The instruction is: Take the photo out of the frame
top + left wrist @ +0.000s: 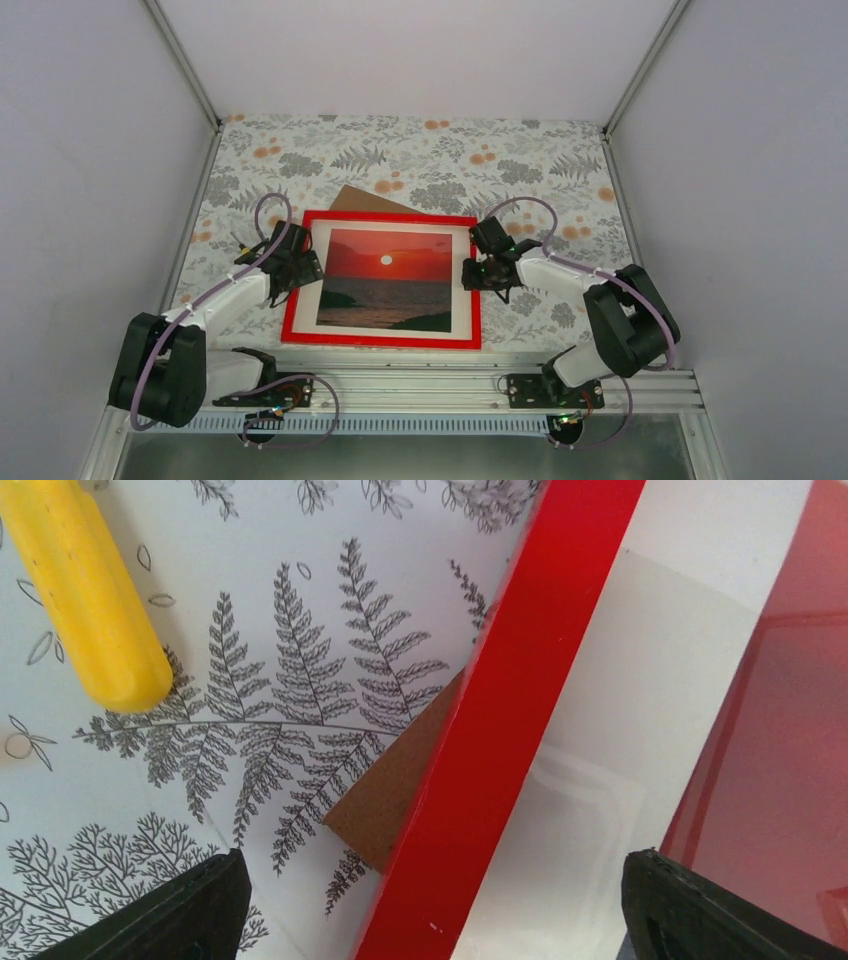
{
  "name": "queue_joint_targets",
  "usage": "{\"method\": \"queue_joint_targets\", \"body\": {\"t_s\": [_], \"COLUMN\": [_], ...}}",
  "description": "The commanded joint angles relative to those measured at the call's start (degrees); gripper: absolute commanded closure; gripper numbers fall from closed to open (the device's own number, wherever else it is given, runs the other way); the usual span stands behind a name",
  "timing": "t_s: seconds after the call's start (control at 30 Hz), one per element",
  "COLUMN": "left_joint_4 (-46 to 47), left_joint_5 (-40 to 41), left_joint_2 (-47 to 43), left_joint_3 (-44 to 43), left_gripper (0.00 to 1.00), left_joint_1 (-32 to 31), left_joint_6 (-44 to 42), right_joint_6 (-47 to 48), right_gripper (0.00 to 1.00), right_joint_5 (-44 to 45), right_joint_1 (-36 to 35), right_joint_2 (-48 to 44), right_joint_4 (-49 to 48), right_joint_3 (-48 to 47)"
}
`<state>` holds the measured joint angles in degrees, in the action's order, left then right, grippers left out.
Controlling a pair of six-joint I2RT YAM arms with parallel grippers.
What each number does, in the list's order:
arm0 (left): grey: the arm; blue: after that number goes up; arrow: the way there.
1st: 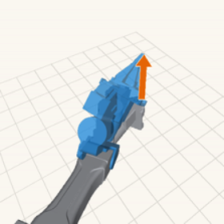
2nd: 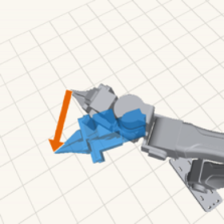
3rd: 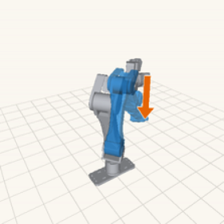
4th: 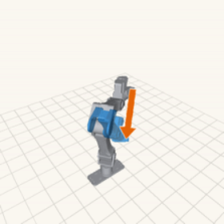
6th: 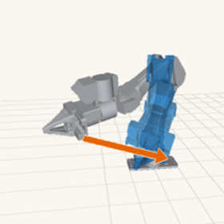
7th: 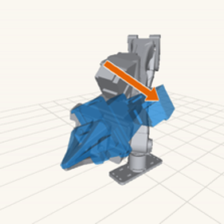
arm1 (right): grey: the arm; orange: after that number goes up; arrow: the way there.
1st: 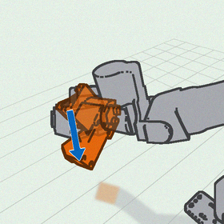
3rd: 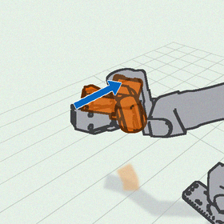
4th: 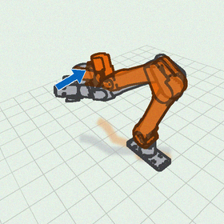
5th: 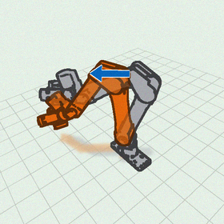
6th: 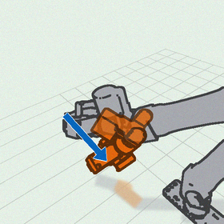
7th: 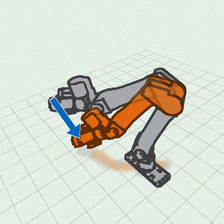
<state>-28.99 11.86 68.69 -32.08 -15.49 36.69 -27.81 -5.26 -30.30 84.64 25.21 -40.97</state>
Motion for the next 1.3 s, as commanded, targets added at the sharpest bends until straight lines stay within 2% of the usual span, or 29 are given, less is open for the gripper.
{"method": "queue_joint_targets", "body": {"t_s": [0.0, 0.4, 0.63, 0.8, 0.93, 1.27], "left_joint_4": [0.85, 2.09, 0.59, -2.20, -3.94, -8.05], "left_joint_5": [-1.37, -2.41, -1.12, 0.17, 0.69, 2.08], "left_joint_2": [0.69, 2.19, 1.79, 0.00, -1.14, -3.90], "left_joint_3": [0.87, 2.48, 1.63, -0.59, -1.94, -5.78], "left_gripper": [0.10, 0.30, 0.57, 0.70, 0.79, 0.82], "left_joint_1": [0.29, -0.23, -1.05, -2.12, -3.06, -4.60], "left_joint_6": [0.34, 0.40, 1.14, 1.82, 2.21, 3.06], "right_joint_6": [-3.64, -4.88, -4.97, -4.68, -4.38, -3.35], "right_gripper": [0.55, 0.67, 0.75, 0.83, 0.85, 0.92], "right_joint_5": [6.35, 9.11, 9.83, 10.52, 10.77, 10.50], "right_joint_1": [-3.41, -6.20, -6.75, -6.96, -6.99, -7.19], "right_joint_2": [2.19, 2.28, 1.54, 0.68, 0.55, 0.07], "right_joint_4": [4.68, 6.13, 6.98, 8.48, 9.54, 11.44], "right_joint_3": [-1.28, -1.92, -2.69, -4.02, -5.08, -7.81]}}
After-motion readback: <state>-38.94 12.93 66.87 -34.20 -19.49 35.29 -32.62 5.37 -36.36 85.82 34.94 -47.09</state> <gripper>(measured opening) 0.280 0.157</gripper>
